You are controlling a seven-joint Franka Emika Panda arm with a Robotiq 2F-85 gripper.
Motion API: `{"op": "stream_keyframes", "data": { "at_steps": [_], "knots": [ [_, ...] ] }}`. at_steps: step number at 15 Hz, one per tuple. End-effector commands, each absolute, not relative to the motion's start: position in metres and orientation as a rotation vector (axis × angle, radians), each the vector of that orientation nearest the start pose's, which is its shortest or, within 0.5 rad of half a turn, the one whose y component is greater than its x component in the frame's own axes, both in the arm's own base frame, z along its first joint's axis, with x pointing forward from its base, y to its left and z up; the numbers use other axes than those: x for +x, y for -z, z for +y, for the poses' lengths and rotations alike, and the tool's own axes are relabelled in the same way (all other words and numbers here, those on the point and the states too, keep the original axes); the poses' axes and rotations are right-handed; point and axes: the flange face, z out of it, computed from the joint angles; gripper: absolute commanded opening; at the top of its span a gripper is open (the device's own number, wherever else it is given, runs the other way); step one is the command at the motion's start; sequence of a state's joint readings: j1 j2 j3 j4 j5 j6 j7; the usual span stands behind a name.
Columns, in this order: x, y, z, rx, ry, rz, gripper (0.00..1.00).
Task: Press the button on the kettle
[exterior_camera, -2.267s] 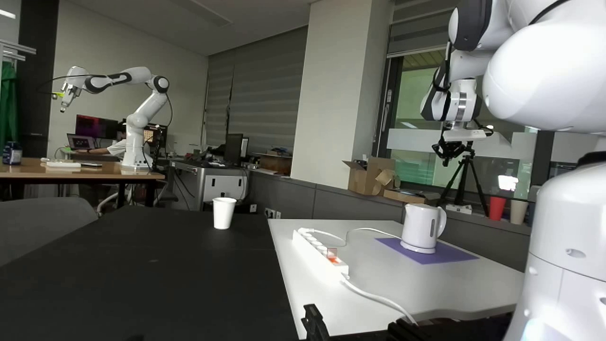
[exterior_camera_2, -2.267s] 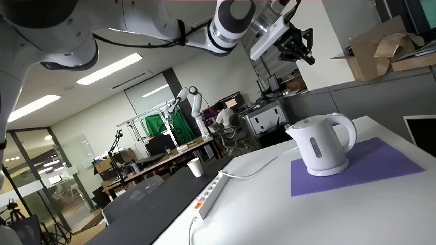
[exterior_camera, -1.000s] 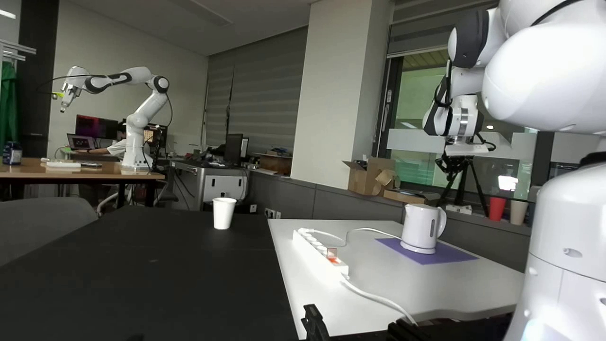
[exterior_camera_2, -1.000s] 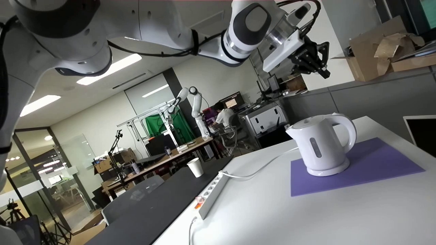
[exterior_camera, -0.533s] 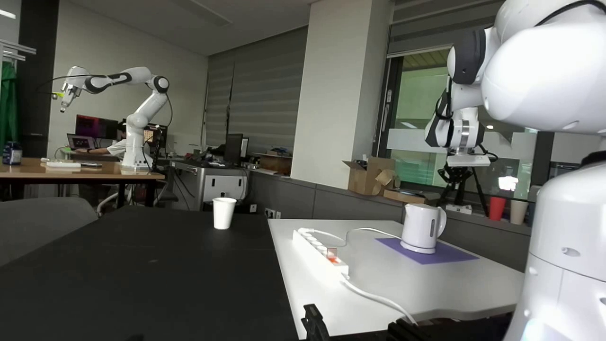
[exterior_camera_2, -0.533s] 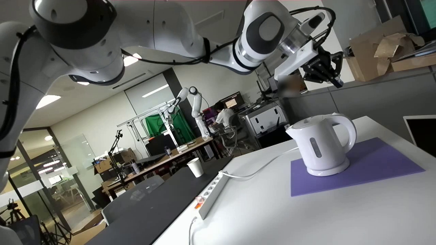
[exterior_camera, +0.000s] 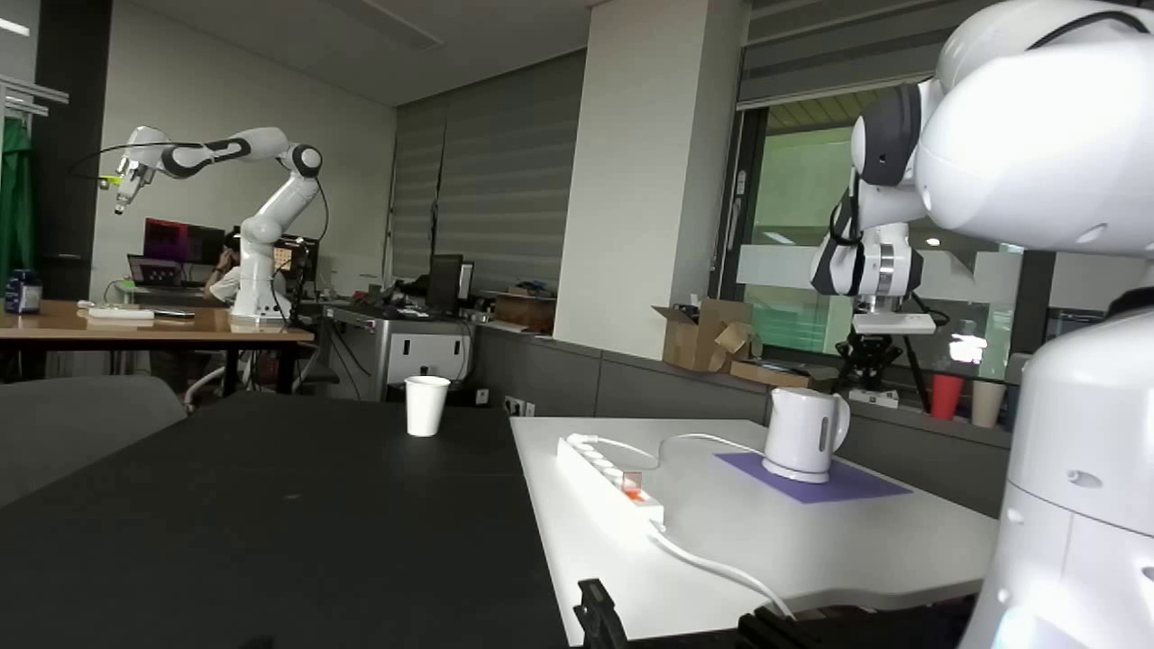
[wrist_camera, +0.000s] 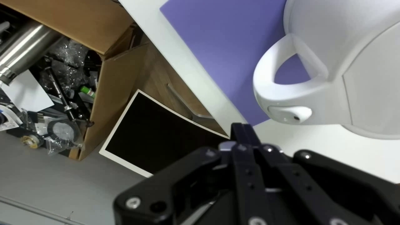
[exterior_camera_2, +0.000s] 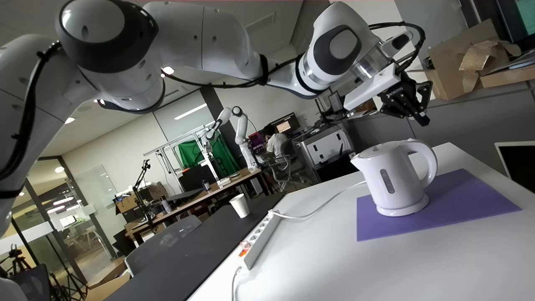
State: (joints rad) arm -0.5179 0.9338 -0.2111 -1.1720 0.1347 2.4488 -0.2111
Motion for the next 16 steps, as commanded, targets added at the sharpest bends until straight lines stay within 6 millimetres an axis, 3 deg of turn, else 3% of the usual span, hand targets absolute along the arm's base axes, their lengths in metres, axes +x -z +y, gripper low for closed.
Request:
{"op": "stream_keyframes", "data": {
  "at_steps": [1, 2, 16],
  "knots": [
    [0.6356, -0.2698, -0.4934, -3.212, 0.458, 0.841, 0.00],
    [0.6302, -0.2649, -0.4867, -3.209, 0.470, 0.801, 0.01],
    [0.6320, -0.2643, -0.4884, -3.220, 0.455, 0.791, 0.01]
  ]
}}
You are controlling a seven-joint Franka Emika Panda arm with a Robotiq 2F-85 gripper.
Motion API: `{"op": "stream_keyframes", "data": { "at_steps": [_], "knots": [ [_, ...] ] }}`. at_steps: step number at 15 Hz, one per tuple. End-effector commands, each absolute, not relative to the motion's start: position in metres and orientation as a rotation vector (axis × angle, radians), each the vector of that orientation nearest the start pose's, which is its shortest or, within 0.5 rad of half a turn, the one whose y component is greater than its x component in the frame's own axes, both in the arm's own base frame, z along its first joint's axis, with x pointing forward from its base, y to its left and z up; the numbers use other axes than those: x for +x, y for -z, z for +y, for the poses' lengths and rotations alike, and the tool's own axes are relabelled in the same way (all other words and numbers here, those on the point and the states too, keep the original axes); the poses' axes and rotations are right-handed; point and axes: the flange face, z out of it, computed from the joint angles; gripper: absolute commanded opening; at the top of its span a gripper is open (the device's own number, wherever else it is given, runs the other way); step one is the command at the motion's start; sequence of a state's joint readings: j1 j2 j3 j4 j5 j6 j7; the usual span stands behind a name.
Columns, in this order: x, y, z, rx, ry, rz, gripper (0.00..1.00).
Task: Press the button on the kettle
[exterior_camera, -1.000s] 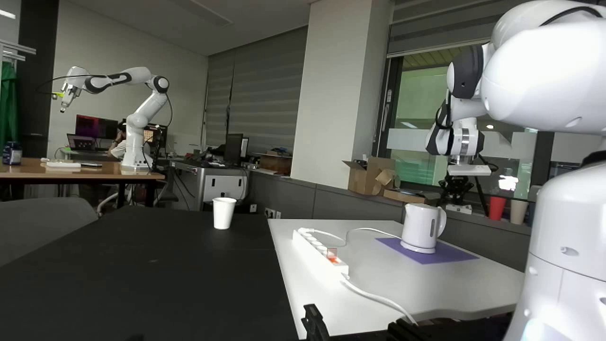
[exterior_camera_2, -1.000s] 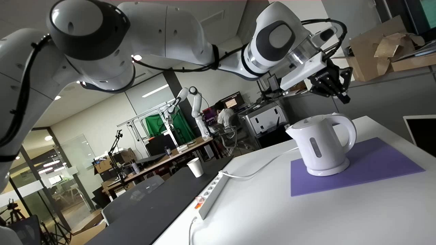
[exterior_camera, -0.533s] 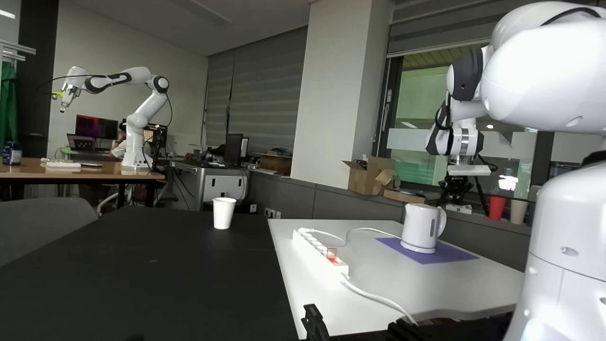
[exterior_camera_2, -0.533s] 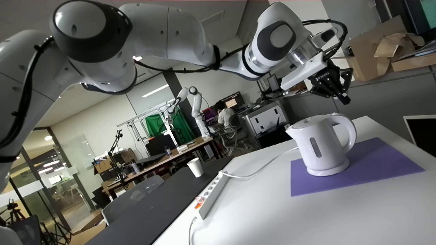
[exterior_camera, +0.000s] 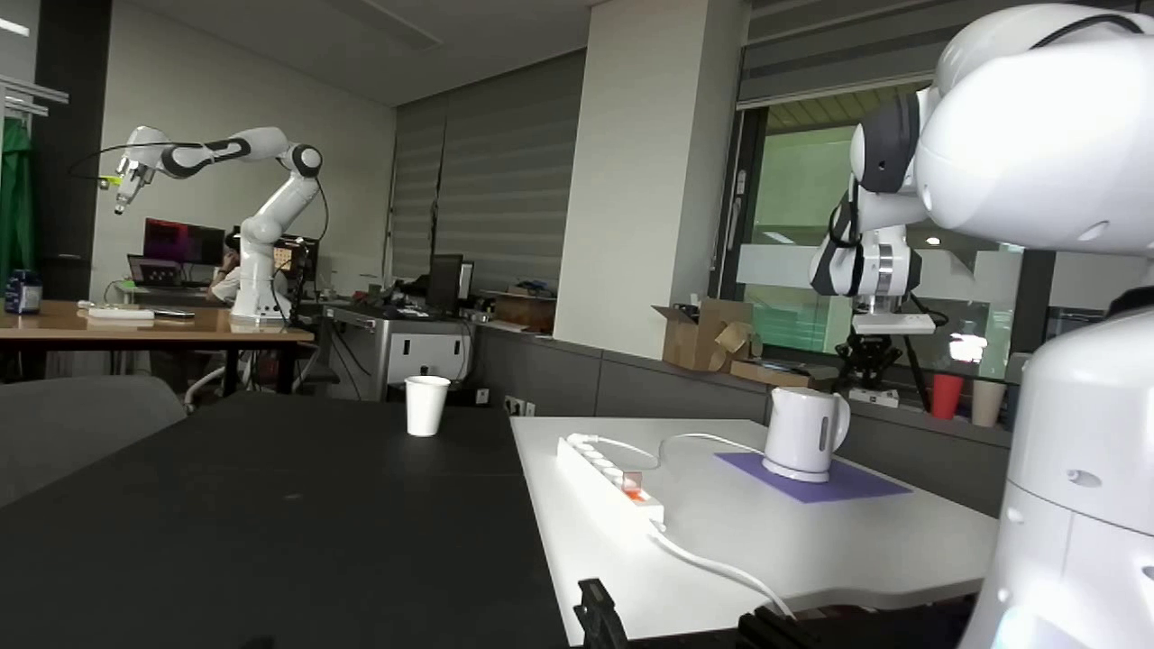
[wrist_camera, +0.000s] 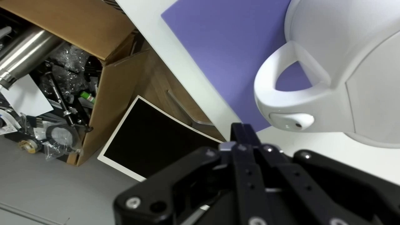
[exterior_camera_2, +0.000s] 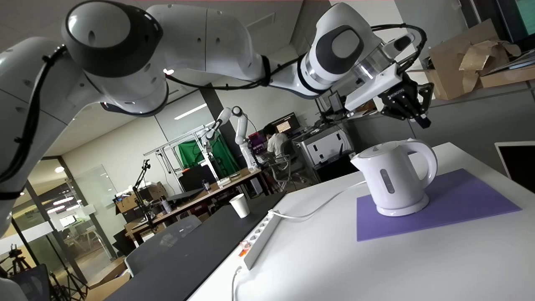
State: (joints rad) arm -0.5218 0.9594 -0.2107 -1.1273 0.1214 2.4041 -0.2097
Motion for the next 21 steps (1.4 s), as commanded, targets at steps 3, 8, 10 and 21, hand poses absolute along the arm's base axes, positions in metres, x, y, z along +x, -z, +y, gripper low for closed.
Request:
{"op": "stream_keyframes", "data": {
  "at_steps": [3, 8, 10, 21],
  "knots": [
    [0.632, -0.262, -0.488, -3.219, 0.444, 0.792, 0.00],
    [0.634, -0.258, -0.485, -3.177, 0.514, 0.790, 0.00],
    [0.636, -0.259, -0.484, -3.173, 0.579, 0.789, 0.00],
    [0.639, -0.244, -0.472, -3.102, 0.563, 0.750, 0.00]
  ]
}}
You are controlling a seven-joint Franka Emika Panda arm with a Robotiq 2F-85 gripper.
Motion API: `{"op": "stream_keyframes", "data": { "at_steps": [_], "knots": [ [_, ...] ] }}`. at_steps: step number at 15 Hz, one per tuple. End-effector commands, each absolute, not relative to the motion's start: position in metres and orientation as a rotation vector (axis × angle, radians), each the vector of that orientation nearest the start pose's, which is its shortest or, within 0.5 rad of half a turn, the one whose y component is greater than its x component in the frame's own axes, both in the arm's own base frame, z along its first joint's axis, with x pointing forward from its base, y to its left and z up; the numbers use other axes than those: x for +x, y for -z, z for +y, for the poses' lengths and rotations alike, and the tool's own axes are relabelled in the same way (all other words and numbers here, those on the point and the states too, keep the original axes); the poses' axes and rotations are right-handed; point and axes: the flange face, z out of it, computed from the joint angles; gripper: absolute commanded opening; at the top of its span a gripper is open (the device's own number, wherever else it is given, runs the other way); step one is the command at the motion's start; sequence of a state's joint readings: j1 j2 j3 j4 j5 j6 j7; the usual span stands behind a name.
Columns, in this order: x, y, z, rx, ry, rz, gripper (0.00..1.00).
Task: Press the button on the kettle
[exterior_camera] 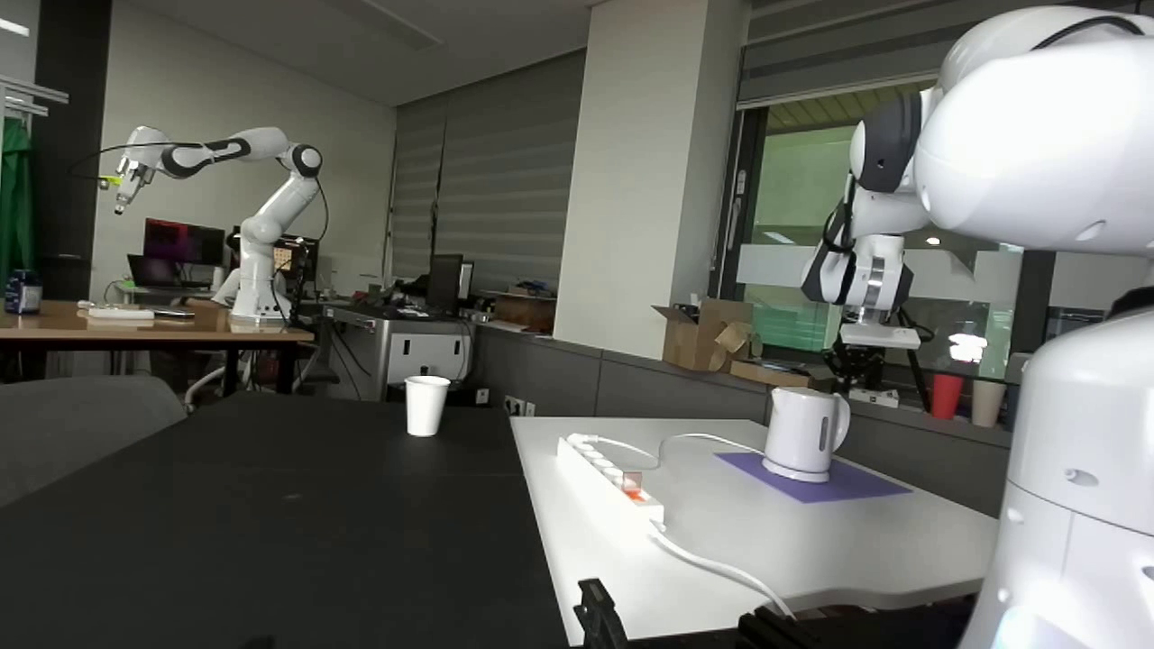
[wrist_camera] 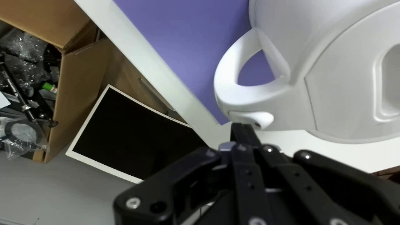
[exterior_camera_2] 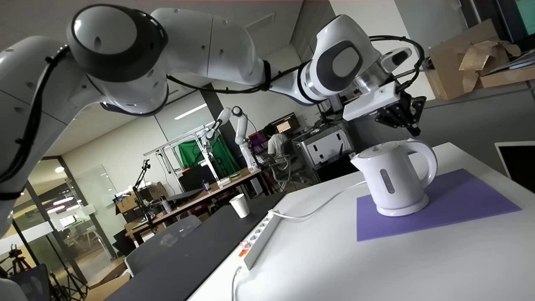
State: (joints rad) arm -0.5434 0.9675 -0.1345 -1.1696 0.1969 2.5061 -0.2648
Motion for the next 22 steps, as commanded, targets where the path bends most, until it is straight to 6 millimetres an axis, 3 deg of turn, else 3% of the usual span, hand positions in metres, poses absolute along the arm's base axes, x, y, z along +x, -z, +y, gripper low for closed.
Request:
{"op": "stream_keyframes", "data": {
  "at_steps": [1, 17, 22],
  "knots": [
    [0.639, -0.243, -0.471, -3.098, 0.549, 0.748, 0.00],
    [0.640, -0.234, -0.466, -3.048, 0.583, 0.659, 0.00],
    [0.643, -0.253, -0.464, -3.101, 0.703, 0.701, 0.00]
  ]
}}
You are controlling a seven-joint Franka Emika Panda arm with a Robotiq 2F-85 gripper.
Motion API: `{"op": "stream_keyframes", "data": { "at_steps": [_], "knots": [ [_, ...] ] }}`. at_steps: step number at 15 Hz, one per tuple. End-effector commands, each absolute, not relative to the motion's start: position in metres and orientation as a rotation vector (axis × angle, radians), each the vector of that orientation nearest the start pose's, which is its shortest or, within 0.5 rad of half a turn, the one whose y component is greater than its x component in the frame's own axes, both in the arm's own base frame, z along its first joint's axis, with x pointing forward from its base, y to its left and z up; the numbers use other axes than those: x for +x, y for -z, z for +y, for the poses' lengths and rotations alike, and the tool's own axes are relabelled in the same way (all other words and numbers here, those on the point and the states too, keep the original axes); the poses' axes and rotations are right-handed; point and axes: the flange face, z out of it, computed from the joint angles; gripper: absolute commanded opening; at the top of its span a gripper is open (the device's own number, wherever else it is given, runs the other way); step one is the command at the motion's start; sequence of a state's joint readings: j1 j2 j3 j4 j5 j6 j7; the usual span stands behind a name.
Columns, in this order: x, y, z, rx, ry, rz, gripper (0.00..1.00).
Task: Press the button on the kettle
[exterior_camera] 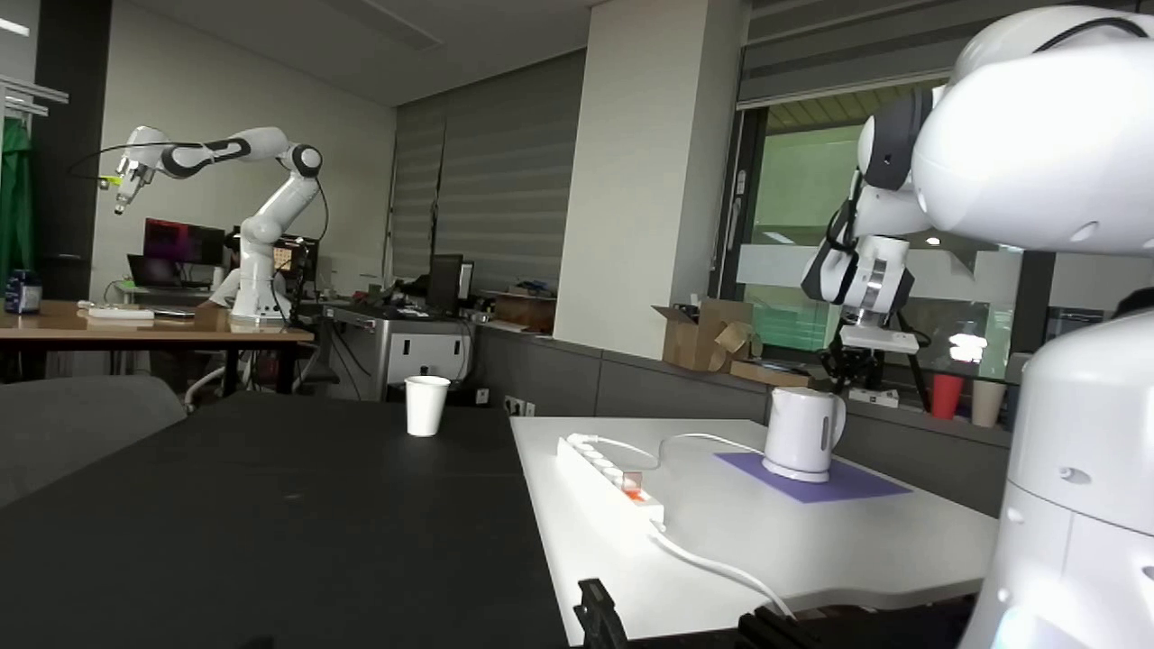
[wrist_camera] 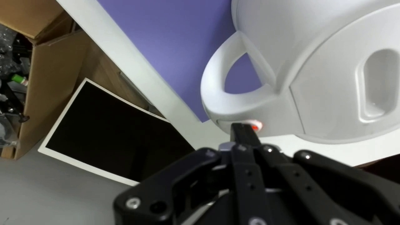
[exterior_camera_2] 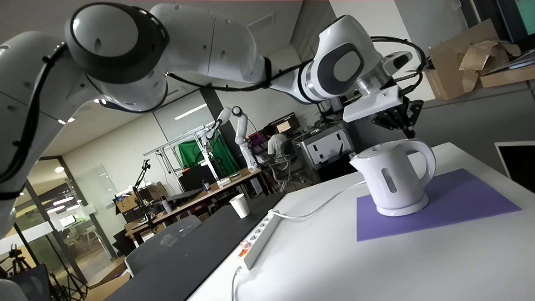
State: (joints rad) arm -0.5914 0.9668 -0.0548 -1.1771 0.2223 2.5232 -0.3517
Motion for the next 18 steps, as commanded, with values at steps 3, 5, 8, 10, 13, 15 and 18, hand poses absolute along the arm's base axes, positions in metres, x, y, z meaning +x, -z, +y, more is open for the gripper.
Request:
{"op": "stream_keyframes", "data": {
  "at_steps": [3, 5, 8, 10, 13, 15, 18],
  "knots": [
    [0.646, -0.276, -0.459, -3.130, 0.843, 0.731, 0.00],
    [0.646, -0.289, -0.454, -3.145, 0.899, 0.720, 0.00],
    [0.641, -0.303, -0.446, -3.181, 0.921, 0.702, 0.28],
    [0.636, -0.310, -0.441, -3.200, 0.882, 0.682, 0.41],
    [0.627, -0.320, -0.436, -3.221, 0.814, 0.662, 0.61],
    [0.619, -0.329, -0.433, -3.230, 0.792, 0.662, 0.75],
    [0.607, -0.340, -0.429, -3.246, 0.766, 0.653, 0.95]
  ]
}}
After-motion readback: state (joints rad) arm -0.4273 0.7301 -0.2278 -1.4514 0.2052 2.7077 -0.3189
